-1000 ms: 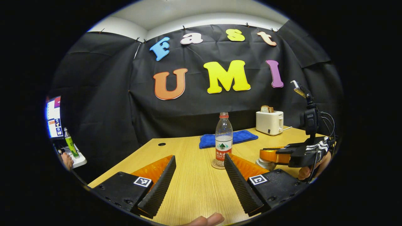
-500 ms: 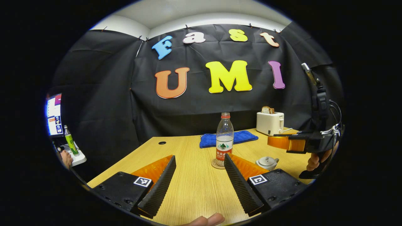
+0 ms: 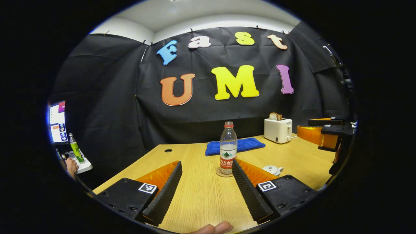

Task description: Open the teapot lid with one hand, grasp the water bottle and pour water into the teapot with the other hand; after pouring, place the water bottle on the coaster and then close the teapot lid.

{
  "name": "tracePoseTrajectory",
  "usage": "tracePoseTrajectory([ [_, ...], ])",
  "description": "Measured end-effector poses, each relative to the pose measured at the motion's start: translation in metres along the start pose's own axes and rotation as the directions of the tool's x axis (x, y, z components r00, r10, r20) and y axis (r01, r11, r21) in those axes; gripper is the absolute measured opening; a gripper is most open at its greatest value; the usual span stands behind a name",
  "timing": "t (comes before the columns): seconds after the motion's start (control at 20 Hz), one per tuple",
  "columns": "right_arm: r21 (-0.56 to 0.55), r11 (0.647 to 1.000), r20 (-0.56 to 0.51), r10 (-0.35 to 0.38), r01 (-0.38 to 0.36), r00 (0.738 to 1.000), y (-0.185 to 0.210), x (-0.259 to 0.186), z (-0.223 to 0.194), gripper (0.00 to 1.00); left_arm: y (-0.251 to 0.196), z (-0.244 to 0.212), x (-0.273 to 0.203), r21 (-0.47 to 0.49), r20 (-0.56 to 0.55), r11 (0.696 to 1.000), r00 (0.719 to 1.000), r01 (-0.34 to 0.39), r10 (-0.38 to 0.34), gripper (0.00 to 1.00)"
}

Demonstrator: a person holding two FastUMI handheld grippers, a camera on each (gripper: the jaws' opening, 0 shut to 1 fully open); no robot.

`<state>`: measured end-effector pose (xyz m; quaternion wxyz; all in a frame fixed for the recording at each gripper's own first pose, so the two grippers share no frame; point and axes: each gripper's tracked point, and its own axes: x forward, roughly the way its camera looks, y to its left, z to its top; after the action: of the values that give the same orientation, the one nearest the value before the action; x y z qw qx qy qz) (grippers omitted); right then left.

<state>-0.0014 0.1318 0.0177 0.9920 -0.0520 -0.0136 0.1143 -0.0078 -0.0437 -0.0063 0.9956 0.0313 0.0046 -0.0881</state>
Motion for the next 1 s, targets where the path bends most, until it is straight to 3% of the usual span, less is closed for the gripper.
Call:
tracePoseTrajectory([
  [0.15, -0.003, 0.999, 0.001, -0.041, 0.041, 0.999, -0.019, -0.022, 0.003, 0.79, -0.006, 0.003, -0.008, -0.006, -0.014, 1.000, 1.000, -0.006, 0.006, 0.96],
  [0.2, -0.004, 0.999, 0.001, -0.038, 0.038, 0.999, -0.021, -0.030, 0.004, 0.89, -0.010, 0.003, -0.012, -0.008, -0.021, 1.000, 1.000, -0.005, 0.004, 0.96],
  [0.25, -0.011, 0.999, -0.005, -0.036, 0.036, 0.999, -0.022, -0.037, 0.005, 0.87, -0.013, 0.004, -0.016, -0.007, -0.028, 1.000, 1.000, 0.001, -0.001, 0.96],
  [0.35, -0.028, 0.998, -0.008, -0.061, 0.060, 0.998, -0.036, -0.047, 0.005, 0.97, -0.016, 0.012, -0.024, 0.009, -0.019, 1.000, 1.000, -0.007, 0.007, 0.96],
  [0.55, -0.028, 0.993, -0.017, -0.119, 0.118, 0.993, -0.060, -0.068, 0.004, 0.95, -0.019, 0.028, -0.037, 0.022, -0.002, 0.999, 0.999, -0.032, 0.032, 0.96],
  [0.75, 0.030, 0.987, -0.027, -0.155, 0.156, 0.988, -0.087, -0.081, 0.001, 0.95, -0.033, 0.037, -0.045, -0.054, 0.003, 0.999, 1.000, 0.005, -0.005, 0.98],
  [1.0, 0.064, 0.982, 0.010, -0.179, 0.178, 0.984, -0.105, -0.089, 0.009, 0.97, -0.016, 0.042, -0.047, -0.068, 0.019, 0.997, 0.999, -0.046, 0.047, 0.98],
])
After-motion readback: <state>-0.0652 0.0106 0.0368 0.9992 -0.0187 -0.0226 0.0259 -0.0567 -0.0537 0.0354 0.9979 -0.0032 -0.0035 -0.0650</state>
